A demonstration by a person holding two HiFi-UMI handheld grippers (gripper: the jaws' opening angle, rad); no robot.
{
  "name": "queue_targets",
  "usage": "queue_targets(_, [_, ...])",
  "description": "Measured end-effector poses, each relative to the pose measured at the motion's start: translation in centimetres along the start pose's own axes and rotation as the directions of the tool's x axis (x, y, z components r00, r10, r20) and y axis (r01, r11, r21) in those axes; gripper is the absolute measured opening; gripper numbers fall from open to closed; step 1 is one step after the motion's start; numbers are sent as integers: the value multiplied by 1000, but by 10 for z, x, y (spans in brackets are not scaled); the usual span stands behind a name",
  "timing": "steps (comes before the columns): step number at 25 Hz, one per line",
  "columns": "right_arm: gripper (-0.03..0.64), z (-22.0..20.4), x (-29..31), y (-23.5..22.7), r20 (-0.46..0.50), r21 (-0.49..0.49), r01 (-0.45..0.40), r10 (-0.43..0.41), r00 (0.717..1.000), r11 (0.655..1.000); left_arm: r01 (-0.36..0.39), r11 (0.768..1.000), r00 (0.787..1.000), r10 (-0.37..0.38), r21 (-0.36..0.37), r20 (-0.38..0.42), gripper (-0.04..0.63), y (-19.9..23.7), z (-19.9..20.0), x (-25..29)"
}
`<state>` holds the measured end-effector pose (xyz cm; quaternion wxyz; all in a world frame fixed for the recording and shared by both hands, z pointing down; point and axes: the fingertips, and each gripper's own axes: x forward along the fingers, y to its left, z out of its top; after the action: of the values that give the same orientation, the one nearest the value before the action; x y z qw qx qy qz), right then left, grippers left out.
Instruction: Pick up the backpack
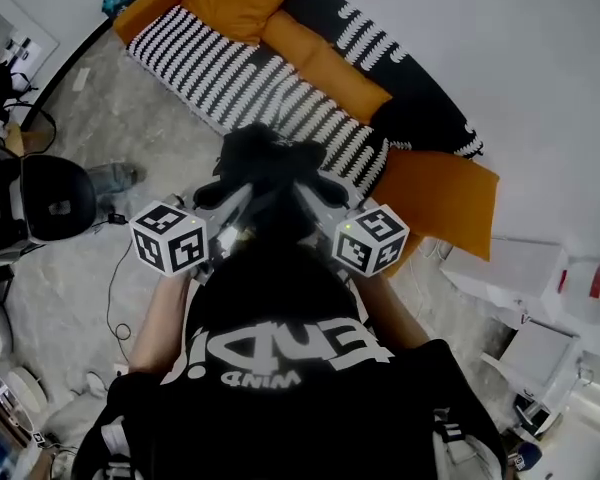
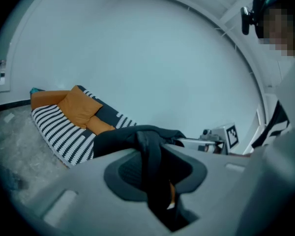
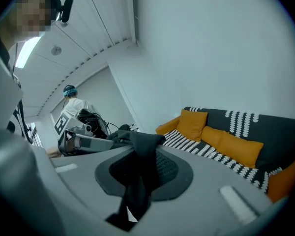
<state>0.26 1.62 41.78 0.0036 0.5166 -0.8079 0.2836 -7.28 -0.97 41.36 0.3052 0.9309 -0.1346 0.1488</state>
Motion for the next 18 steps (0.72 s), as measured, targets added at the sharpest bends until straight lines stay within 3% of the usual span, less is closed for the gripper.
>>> queue_targets(10, [57, -6, -9, -16, -14, 17, 9, -9, 1000, 1000, -10, 999, 1000, 10, -38, 5, 95, -2, -6, 19])
queue_targets(18, [57, -4, -19, -28, -3, 36, 30, -30, 1000, 999, 6, 1000, 1000, -6, -27, -12, 95, -9, -4, 33])
